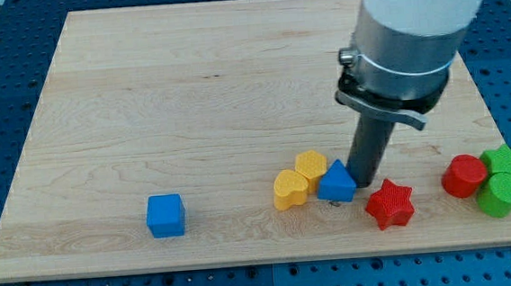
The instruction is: Push the blue cube to the yellow heart
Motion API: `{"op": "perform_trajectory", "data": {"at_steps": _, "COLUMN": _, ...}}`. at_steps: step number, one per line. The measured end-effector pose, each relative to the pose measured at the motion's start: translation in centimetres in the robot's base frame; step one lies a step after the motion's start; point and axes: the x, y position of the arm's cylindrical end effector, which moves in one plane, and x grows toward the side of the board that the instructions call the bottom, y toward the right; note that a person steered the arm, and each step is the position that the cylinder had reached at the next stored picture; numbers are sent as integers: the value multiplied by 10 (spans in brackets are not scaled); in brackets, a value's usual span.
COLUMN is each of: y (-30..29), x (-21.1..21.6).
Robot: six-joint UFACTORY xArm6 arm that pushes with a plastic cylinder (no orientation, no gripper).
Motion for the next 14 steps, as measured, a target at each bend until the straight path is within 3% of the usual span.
{"op": "perform_trajectory", "data": {"at_steps": 2, "y": -29, "x": -11}}
{"op": "perform_trajectory", "data": {"at_steps": 4, "y": -34, "x": -84}}
{"op": "perform_trajectory", "data": {"at_steps": 5, "y": -67, "x": -75}}
{"op": "perform_trajectory", "data": {"at_steps": 6, "y": -117, "x": -20}}
{"op": "perform_trajectory", "data": {"at_steps": 7, "y": -180, "x": 4}}
{"op": "perform_trajectory", "data": {"at_steps": 8, "y": -248, "x": -14}}
{"op": "perform_trajectory", "data": {"at_steps": 9, "y": -290, "x": -3}}
{"op": "perform_trajectory", "data": {"at_steps": 11, "y": -296, "x": 50}}
{"op": "perform_trajectory", "data": {"at_steps": 14, "y": -290, "x": 51}}
